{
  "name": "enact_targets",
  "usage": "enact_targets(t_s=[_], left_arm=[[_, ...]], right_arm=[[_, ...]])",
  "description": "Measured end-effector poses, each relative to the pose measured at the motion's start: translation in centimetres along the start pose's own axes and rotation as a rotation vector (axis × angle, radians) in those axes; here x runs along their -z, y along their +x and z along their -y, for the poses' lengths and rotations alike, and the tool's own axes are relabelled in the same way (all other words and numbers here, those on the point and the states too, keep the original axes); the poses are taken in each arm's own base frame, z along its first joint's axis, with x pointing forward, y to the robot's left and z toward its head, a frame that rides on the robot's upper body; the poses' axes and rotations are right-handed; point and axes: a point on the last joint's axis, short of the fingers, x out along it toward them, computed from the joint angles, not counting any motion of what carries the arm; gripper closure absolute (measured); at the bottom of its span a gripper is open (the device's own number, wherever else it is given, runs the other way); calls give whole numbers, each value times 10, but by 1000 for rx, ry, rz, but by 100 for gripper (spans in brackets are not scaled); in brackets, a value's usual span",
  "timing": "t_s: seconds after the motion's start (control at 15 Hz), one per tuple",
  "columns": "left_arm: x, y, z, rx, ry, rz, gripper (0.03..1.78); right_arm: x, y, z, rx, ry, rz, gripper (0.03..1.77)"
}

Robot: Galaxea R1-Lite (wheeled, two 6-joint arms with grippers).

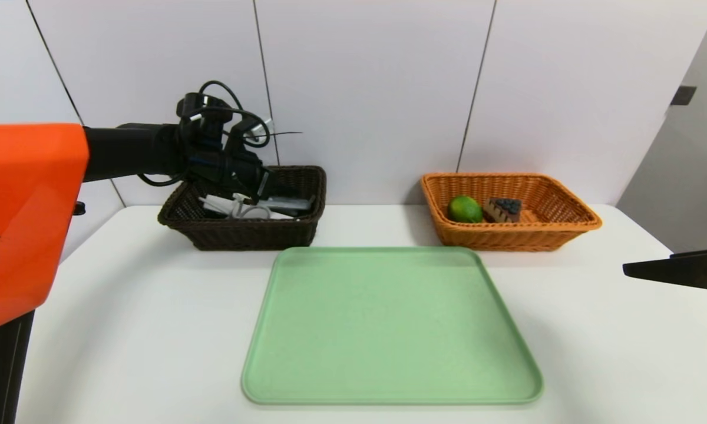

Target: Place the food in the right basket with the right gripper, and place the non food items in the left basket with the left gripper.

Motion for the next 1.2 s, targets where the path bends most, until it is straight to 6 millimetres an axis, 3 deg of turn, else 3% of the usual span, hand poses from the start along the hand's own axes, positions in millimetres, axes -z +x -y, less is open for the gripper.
enact_targets(t_s=[0.33, 0.6, 0.87, 1.2], left_arm=[[-42, -54, 17, -34, -64, 107, 34], [-64, -121, 47, -113, -281, 128, 25], [-47, -180, 80, -393, -365, 75, 19], [8, -255, 134, -664, -477, 47, 15]], right_arm=[[-5, -4, -1, 5, -17, 39, 10], [-5, -17, -7, 15, -47, 97, 10], [4, -38, -16, 34, -100, 159, 10], [32, -65, -29, 80, -134, 235, 10]])
